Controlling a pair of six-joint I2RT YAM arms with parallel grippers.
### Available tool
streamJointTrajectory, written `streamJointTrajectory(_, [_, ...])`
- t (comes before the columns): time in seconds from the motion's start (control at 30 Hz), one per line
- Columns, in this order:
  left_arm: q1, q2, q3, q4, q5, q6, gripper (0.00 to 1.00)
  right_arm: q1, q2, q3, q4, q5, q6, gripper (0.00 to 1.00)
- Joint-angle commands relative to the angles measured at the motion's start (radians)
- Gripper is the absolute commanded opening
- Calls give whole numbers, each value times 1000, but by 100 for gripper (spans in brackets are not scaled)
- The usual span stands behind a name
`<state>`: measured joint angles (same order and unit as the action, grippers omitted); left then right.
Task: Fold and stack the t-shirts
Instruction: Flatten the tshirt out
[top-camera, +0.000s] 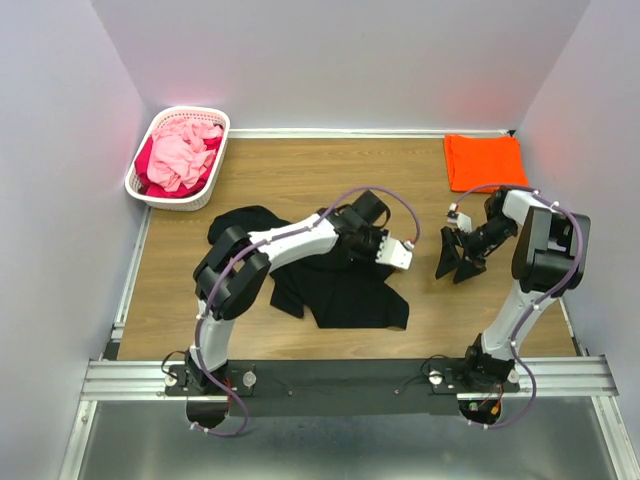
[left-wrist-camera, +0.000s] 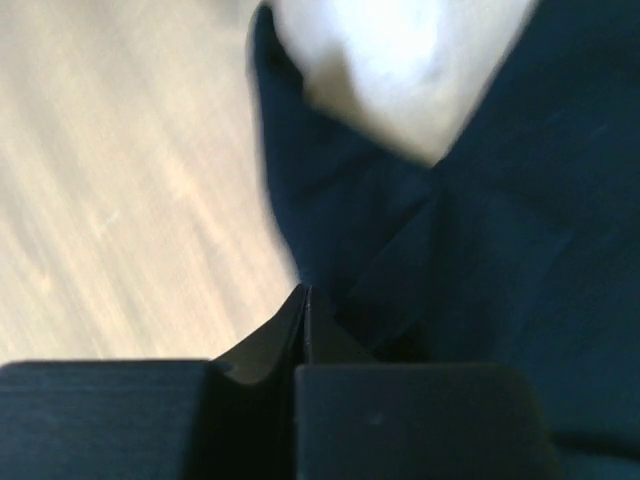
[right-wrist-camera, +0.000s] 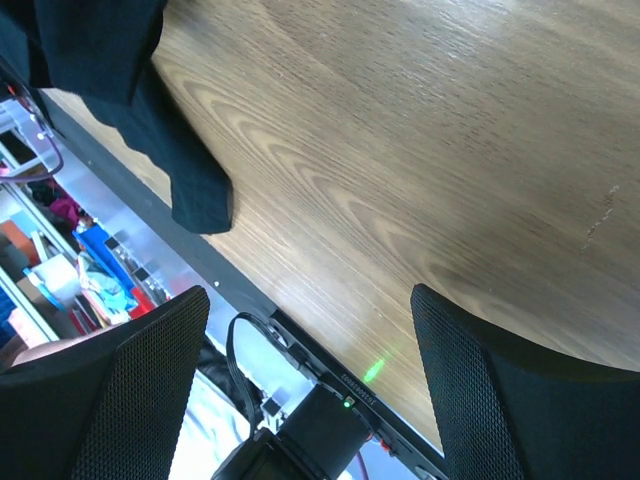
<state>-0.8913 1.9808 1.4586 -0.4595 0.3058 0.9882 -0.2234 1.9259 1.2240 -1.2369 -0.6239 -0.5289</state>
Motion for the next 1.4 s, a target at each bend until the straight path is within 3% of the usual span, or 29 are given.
streamJointTrajectory(0.0, [89, -32, 81, -105, -13, 6, 0, 13, 25, 9, -24, -40, -23, 89])
streamJointTrajectory(0.23, [305, -138, 239, -162, 113, -66, 0, 110, 48, 42, 7, -68, 21, 89])
streamJointTrajectory(0.33, [342, -148, 288, -238, 170, -68, 0, 154, 64, 49, 8, -97, 29, 89])
streamJointTrajectory(0.37, [332, -145, 296, -267, 177, -44, 7, 154, 68, 52, 5, -106, 30, 89])
streamJointTrajectory(0.43, [267, -152, 267, -306, 187, -7, 32, 154, 71, 63, -6, -103, 20, 89])
streamJointTrajectory(0.47, [241, -163, 232, -282, 175, -3, 58, 151, 65, 62, -10, -96, 20, 89])
streamJointTrajectory(0.6, [92, -192, 37, -168, 66, 59, 62, 151, 41, 49, -13, -45, 14, 89])
streamJointTrajectory(0.7, [10, -124, 46, -174, 20, 92, 64, 151, 35, 37, -22, -25, 7, 89])
streamJointTrajectory(0.73, [-7, -100, 58, -189, 12, 101, 70, 151, 35, 34, -26, -23, 1, 89])
streamJointTrajectory(0.87, [-44, -8, 91, -179, -39, 122, 70, 151, 39, 20, -26, -16, -2, 89])
streamJointTrajectory(0.9, [-47, 15, 86, -168, -65, 127, 70, 151, 41, 19, -26, -14, -2, 89])
streamJointTrajectory(0.97, [-51, 41, 78, -157, -105, 145, 57, 151, 44, 17, -24, -11, 0, 89])
streamJointTrajectory(1.03, [-37, 67, 82, -178, -155, 156, 40, 151, 44, 20, -24, -13, 0, 89])
streamJointTrajectory(1.07, [-29, 61, 82, -185, -172, 168, 23, 151, 44, 22, -22, -13, 1, 89])
streamJointTrajectory(1.17, [32, 4, 126, -234, -111, 153, 0, 154, 39, 37, -3, -17, 23, 89])
streamJointTrajectory(1.37, [254, -65, 339, -347, 36, 67, 0, 220, 54, 66, 13, -82, 56, 89])
